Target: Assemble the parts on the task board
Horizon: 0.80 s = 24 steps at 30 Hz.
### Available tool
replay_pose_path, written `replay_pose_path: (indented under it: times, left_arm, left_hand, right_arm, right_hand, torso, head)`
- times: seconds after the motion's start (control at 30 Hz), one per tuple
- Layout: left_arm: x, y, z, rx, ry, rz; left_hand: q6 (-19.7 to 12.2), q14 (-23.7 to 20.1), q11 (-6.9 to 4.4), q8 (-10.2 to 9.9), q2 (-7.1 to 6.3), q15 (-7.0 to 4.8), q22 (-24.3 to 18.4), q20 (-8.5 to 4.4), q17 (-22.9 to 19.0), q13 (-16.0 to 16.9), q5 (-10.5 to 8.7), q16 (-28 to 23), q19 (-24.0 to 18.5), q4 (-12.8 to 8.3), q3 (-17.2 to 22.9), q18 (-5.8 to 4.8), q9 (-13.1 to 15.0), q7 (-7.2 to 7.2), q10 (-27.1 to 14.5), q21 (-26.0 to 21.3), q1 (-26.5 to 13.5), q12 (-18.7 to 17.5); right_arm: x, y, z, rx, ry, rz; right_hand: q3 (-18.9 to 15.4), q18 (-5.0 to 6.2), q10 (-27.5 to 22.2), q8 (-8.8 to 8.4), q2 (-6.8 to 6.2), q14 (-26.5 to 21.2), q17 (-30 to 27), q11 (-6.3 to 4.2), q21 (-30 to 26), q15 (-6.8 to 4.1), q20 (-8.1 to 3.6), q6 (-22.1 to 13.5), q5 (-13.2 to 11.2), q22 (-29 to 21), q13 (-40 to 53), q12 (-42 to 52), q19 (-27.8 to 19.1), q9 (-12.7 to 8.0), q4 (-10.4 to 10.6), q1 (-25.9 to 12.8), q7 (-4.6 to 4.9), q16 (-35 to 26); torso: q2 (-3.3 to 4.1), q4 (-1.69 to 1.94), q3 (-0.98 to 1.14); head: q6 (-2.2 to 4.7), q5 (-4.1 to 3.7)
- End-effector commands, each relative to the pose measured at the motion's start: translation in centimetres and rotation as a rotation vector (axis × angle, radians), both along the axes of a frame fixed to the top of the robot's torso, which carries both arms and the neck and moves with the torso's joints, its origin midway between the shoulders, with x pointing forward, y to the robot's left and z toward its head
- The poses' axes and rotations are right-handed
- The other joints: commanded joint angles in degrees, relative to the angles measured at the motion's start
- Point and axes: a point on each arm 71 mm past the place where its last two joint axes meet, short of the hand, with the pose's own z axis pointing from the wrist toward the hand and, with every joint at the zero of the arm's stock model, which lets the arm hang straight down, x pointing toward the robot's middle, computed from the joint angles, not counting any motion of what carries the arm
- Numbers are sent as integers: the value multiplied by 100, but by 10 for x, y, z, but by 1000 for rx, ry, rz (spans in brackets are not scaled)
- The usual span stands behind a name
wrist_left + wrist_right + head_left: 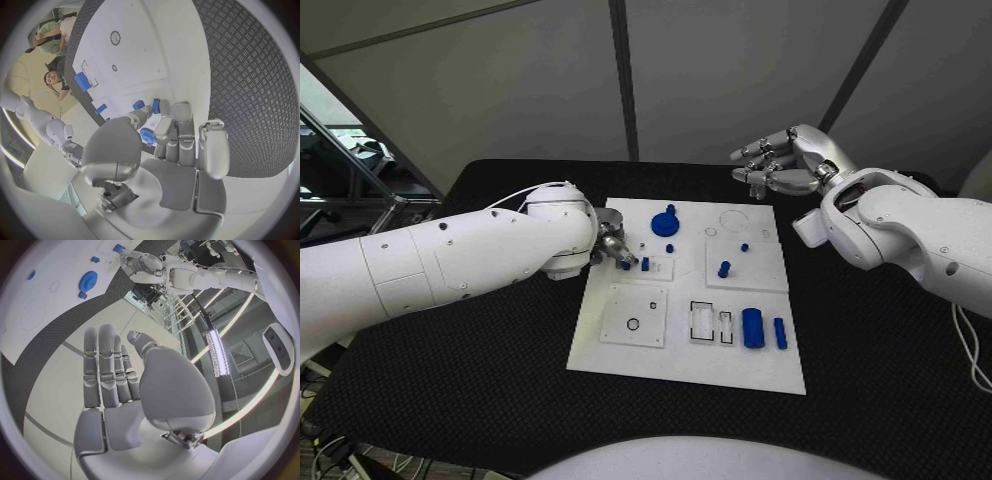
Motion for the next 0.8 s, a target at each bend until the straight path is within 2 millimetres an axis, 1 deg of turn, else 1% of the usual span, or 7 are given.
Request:
replay_pose_path:
  times: [0.03,0.33,0.8]
  left_arm:
    - [0,1,0,9,1,7]
    - [-1,3,1,8,-1,11]
    - [-1,6,3,-11,-21,21]
  left_hand:
    - [33,4,2,30,15,-47,1056,-38,9,6,-10,36,369,40,-113,-554,-12,2,33,21,-62,31]
    - [48,4,-7,92,-4,-55,1079,-43,12,31,-6,37,381,197,-455,-560,-29,-9,52,42,-37,72]
    - [44,5,-15,153,-4,-61,1091,-49,16,30,4,38,386,400,-778,-562,-47,-18,56,46,26,90]
  right_arm:
    - [0,1,2,3,-9,8]
    - [0,0,2,3,-9,7]
    - [0,0,2,2,-9,6]
  right_hand:
    - [35,66,6,8,0,48,6,-7,-21,8,-9,-16,19,-9,-6,-23,43,8,-4,-35,5,-29]
    - [35,66,6,8,0,48,6,-7,-21,8,-9,-16,19,-9,-6,-23,43,8,-4,-35,5,-29]
    - [33,65,5,8,-4,52,11,-5,-26,10,-8,-19,20,-10,-16,-27,45,8,4,-50,6,-39]
  torso:
    - [1,2,-2]
    - [0,5,-4]
    - [2,3,0]
  head:
    - [2,-5]
    - [-4,-1]
    - [-11,0]
